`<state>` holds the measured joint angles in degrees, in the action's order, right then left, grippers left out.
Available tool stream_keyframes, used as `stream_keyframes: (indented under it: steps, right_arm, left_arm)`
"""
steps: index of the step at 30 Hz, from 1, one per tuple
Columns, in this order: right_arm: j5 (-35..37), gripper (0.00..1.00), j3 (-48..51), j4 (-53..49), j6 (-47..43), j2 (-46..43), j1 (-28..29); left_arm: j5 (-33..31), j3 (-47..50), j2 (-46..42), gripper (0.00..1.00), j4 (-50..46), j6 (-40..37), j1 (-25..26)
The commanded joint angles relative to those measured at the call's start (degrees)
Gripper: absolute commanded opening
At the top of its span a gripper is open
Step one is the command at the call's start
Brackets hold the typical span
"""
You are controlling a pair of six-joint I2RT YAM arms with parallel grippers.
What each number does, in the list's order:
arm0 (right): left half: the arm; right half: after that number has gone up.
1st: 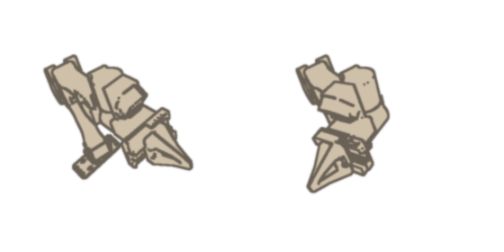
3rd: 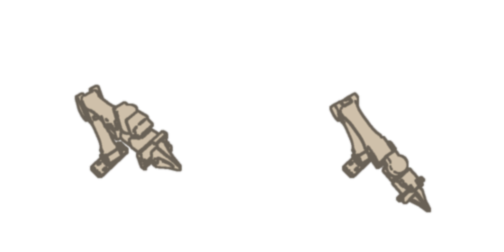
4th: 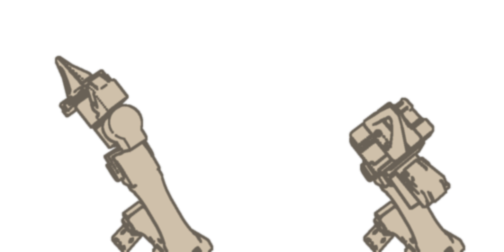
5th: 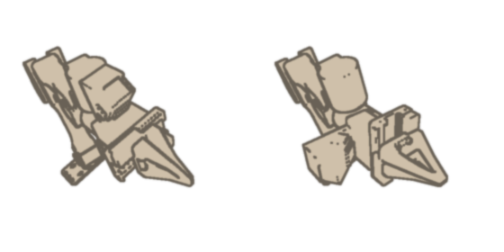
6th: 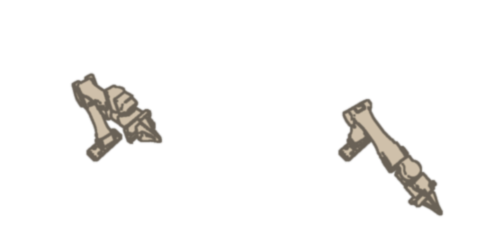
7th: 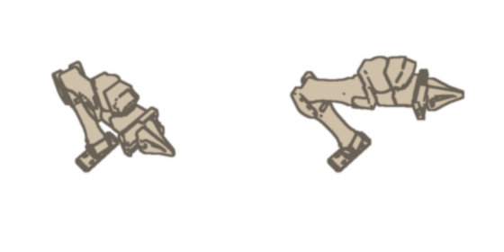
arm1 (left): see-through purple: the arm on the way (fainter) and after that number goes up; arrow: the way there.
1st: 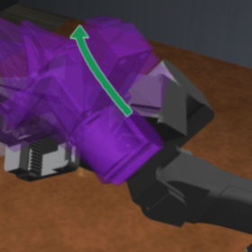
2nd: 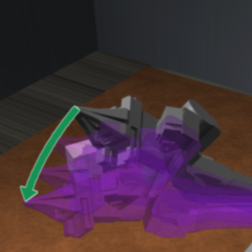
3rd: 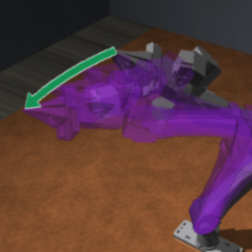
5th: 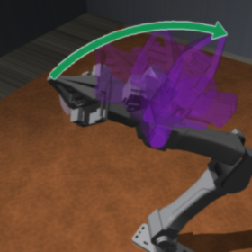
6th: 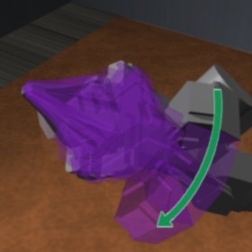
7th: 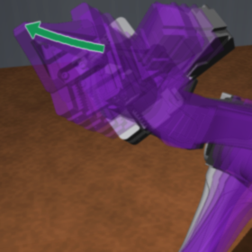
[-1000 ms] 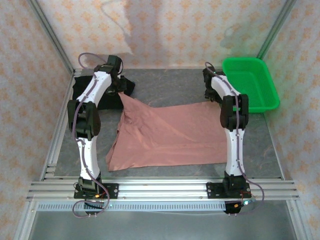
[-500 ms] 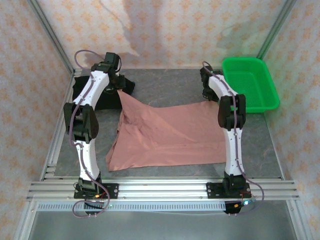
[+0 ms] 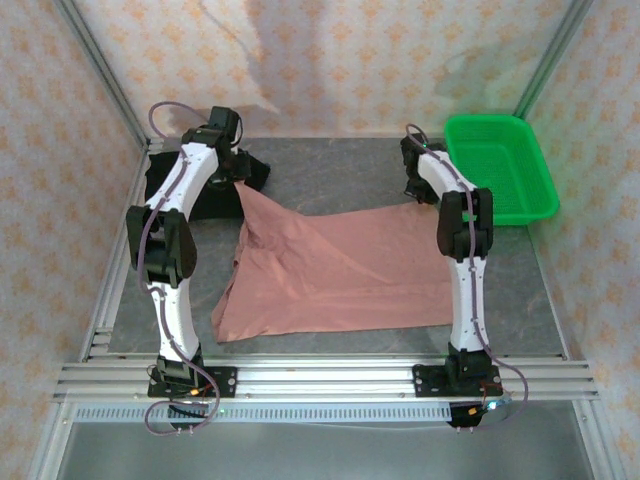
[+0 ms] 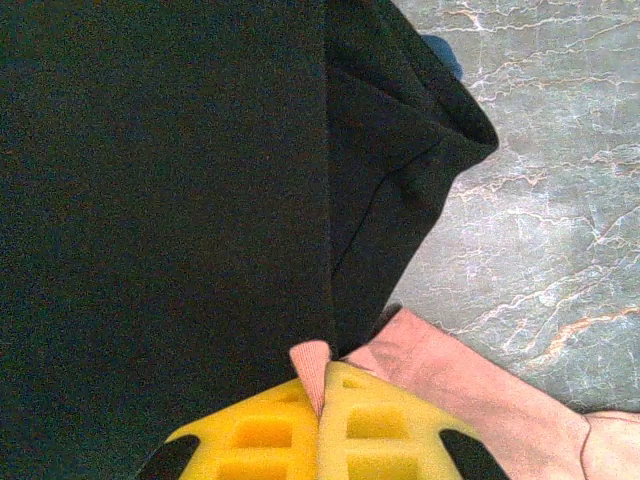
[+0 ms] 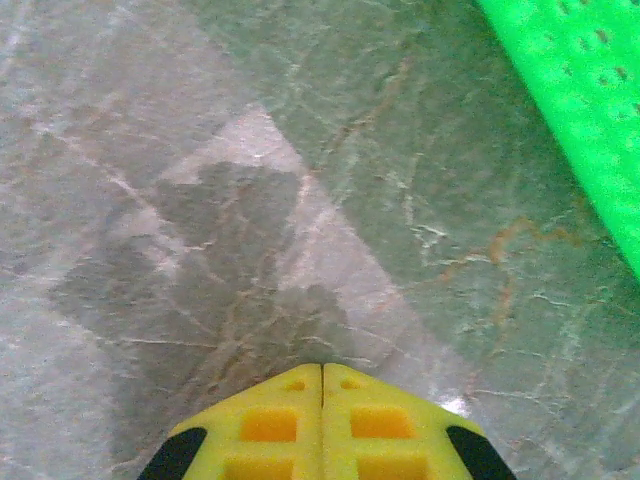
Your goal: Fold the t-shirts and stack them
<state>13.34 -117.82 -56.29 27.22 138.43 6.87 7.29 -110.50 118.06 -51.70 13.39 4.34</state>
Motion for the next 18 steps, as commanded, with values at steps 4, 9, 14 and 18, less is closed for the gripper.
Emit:
stream_keyframes:
  steps: [4,9,14,18]
  right_arm:
    - [4.8,0.0,3.64,-1.89,-0.85,-8.3,-2.05]
    - [3.73,0.0,11.33,2.82,-2.09,-14.07,-2.51]
    - [2.4,0.0,17.88,6.28,-2.69,-18.94,-2.74]
    - [1.86,0.0,22.68,8.62,-2.97,-23.21,-2.75]
  left_arm:
    - [0.63,-3.31,-4.32,0.0,-1.08,-0.91,-0.66]
    - [0.99,-1.91,-6.24,0.0,-0.94,-1.33,-0.7]
    - [1.07,2.4,-10.59,0.0,-0.19,-2.11,-0.72]
    - [1.21,7.31,-15.11,0.0,1.29,-2.1,-0.7]
